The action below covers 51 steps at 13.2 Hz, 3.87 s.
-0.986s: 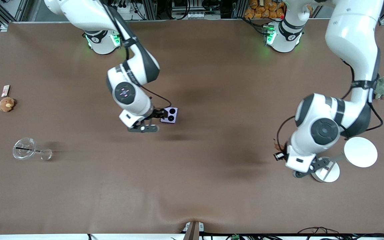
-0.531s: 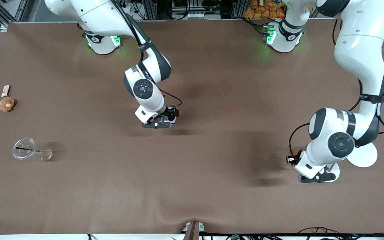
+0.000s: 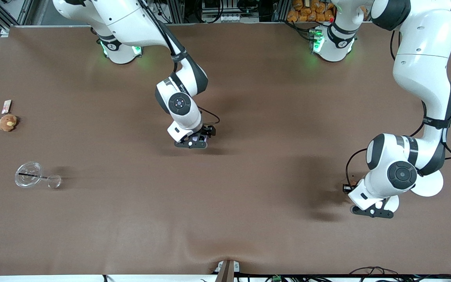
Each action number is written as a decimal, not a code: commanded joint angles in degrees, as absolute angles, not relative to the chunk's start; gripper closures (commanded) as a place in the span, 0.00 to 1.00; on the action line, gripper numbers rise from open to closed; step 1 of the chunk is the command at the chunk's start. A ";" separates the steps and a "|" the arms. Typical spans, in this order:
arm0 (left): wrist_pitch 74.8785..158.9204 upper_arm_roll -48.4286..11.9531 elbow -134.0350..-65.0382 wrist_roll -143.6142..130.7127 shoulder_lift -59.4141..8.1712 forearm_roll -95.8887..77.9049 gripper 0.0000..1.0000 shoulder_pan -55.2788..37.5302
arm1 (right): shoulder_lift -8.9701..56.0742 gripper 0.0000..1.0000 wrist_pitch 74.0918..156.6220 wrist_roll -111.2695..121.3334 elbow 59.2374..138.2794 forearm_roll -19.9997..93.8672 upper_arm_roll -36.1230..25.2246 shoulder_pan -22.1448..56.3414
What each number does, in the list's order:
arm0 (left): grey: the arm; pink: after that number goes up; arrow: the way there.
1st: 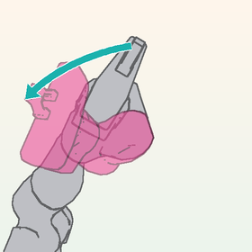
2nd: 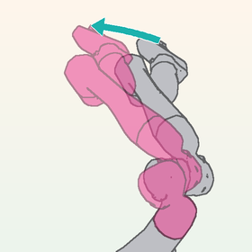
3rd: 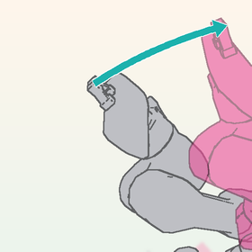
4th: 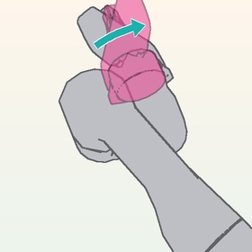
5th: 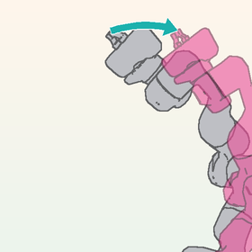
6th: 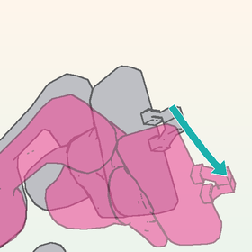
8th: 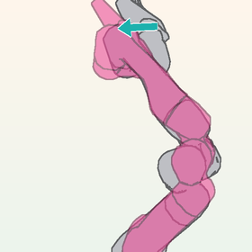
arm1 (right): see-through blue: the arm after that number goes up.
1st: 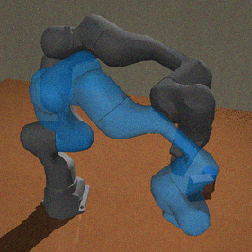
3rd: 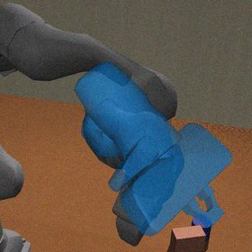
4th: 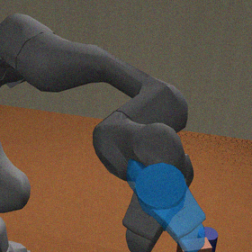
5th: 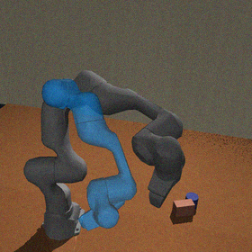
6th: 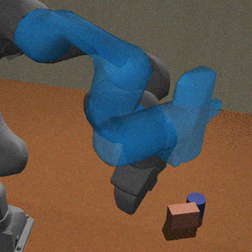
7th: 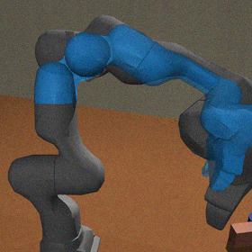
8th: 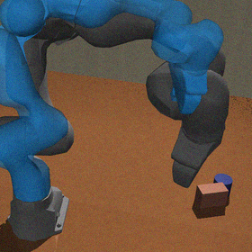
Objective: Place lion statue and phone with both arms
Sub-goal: 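Carry the lion toward the lamp while the right gripper grasps the phone, then set the lion beside the lamp while the right gripper carries the phone, then place the phone beside the glass while the left gripper withdraws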
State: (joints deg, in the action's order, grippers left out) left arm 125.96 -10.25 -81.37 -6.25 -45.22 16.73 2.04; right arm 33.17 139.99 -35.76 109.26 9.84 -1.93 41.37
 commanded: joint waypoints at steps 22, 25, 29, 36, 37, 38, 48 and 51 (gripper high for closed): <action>120.36 -13.79 -83.32 -10.72 -38.26 15.56 0.00 2.02 | 24.53 1.00 127.19 -22.17 110.13 7.56 -8.88 27.80; 110.50 -15.64 -83.32 -10.72 -30.52 15.12 0.00 2.11 | 24.87 1.00 127.00 -14.80 110.13 7.56 -8.96 19.45; 99.78 -15.99 -83.23 -10.02 -17.96 5.56 0.00 4.91 | 25.40 1.00 127.44 -1.95 109.87 7.56 -8.88 9.78; 95.98 -2.49 -89.80 -3.88 -4.16 3.69 0.00 -4.45 | 33.56 1.00 138.24 7.97 109.16 7.91 -8.79 1.68; 95.89 -1.33 -92.00 -3.08 -1.96 3.69 0.00 -5.35 | 34.62 1.00 139.47 8.69 108.90 8.00 -8.70 1.32; 95.11 -1.32 -93.07 -2.55 -0.54 3.17 0.00 -5.01 | 34.72 1.00 139.57 8.70 108.90 8.09 -8.61 1.84; 85.43 -1.67 -88.51 0.00 1.40 0.00 0.00 -3.34 | 31.56 0.00 117.92 8.62 96.10 8.26 -8.61 1.58; 84.82 -2.29 -88.68 0.78 2.20 0.53 0.00 -3.34 | 29.89 0.00 100.50 8.70 83.97 8.61 -8.26 2.20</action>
State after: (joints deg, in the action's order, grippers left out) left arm 86.09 -2.05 -88.62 -1.01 0.99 0.93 -3.46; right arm 31.04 108.81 8.08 90.89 8.12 -9.35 2.82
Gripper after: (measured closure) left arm 0.000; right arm 0.000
